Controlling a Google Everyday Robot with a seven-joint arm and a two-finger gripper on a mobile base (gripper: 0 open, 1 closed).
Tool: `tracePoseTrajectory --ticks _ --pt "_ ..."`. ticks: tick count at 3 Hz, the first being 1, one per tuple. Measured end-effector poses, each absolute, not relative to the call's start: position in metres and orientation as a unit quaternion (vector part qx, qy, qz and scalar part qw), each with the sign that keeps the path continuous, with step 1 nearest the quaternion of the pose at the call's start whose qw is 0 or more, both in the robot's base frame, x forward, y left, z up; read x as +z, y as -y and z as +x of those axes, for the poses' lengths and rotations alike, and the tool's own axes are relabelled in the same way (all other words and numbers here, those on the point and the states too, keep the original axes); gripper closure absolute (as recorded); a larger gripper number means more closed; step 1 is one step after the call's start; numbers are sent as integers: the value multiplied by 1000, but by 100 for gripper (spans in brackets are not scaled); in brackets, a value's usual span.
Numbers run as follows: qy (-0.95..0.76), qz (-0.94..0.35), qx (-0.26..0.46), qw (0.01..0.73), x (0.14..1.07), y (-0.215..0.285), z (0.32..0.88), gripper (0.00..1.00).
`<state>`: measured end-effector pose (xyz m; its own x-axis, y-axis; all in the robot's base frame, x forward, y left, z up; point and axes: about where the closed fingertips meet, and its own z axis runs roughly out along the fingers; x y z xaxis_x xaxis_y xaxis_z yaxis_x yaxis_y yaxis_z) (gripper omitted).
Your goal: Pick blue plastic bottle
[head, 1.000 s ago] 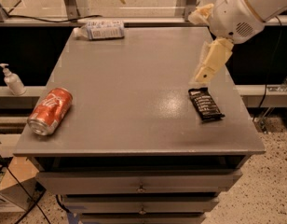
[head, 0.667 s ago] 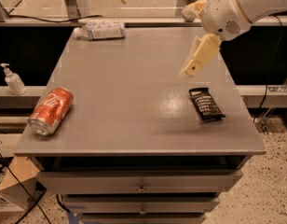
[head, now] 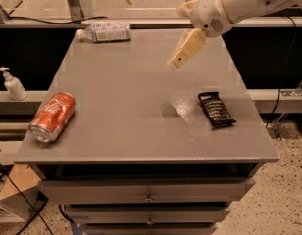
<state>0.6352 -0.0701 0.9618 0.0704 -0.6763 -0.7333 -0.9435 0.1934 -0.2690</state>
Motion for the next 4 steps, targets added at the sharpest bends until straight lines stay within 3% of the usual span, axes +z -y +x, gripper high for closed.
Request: tracePoseTrajectory --ticks 4 --pt "-638 -622 178 418 955 27 704 0"
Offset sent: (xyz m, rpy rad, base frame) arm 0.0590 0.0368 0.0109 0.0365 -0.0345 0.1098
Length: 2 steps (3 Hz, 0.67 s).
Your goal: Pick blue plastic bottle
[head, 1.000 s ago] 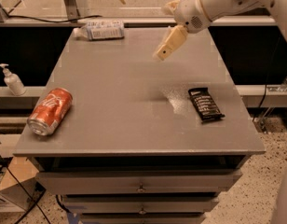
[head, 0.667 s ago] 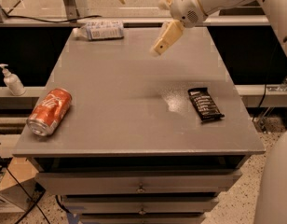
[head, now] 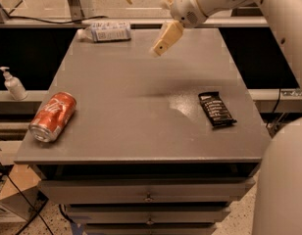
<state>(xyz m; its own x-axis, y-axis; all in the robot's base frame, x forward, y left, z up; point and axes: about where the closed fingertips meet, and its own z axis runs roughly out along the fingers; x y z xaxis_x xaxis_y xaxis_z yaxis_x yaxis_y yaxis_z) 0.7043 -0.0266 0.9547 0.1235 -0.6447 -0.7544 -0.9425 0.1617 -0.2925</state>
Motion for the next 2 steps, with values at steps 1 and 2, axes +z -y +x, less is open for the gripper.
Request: tracePoseTrajectory --ticks 1,2 --pt "-641 -612 173 429 948 18 728 0" --pt "-645 -603 170 438 940 7 751 0"
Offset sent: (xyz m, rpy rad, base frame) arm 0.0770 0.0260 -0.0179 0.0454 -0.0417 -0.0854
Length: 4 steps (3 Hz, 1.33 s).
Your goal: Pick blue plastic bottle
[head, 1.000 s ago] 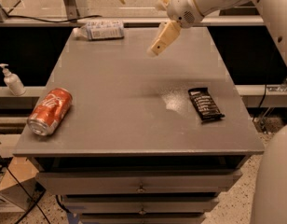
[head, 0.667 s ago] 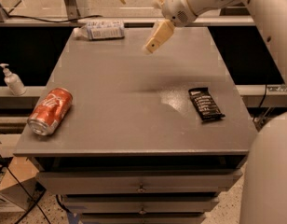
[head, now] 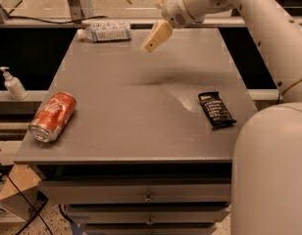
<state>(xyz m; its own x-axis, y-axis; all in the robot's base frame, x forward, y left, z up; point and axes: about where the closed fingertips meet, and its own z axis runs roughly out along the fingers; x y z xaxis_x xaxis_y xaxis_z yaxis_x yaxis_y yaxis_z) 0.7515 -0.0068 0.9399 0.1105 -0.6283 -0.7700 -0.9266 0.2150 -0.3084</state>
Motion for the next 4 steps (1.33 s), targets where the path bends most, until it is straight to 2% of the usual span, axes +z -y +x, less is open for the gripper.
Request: tracePoseTrajectory --ticks 3,4 --pt "-650 -566 180 473 919 -26 809 0" --pt "-650 -566 181 473 919 -27 809 0"
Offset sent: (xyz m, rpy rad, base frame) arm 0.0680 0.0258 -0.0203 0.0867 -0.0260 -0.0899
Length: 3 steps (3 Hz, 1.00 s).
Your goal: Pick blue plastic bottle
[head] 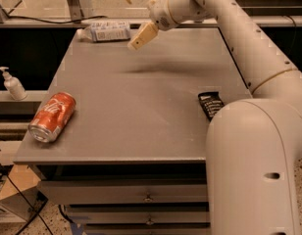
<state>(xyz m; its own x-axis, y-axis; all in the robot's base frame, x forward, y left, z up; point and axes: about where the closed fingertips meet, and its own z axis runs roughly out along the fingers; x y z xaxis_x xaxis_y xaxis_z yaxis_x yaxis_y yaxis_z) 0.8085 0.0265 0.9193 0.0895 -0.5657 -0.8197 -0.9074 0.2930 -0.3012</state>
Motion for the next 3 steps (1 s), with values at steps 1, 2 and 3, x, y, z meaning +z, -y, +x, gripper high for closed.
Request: tracePoseTrajectory --ticks 1,2,3 --pt "-657 -551 174 484 919 -31 818 0" --pt "-666 -525 172 501 918 -35 834 0" --pt "-673 -510 170 508 915 -39 844 0"
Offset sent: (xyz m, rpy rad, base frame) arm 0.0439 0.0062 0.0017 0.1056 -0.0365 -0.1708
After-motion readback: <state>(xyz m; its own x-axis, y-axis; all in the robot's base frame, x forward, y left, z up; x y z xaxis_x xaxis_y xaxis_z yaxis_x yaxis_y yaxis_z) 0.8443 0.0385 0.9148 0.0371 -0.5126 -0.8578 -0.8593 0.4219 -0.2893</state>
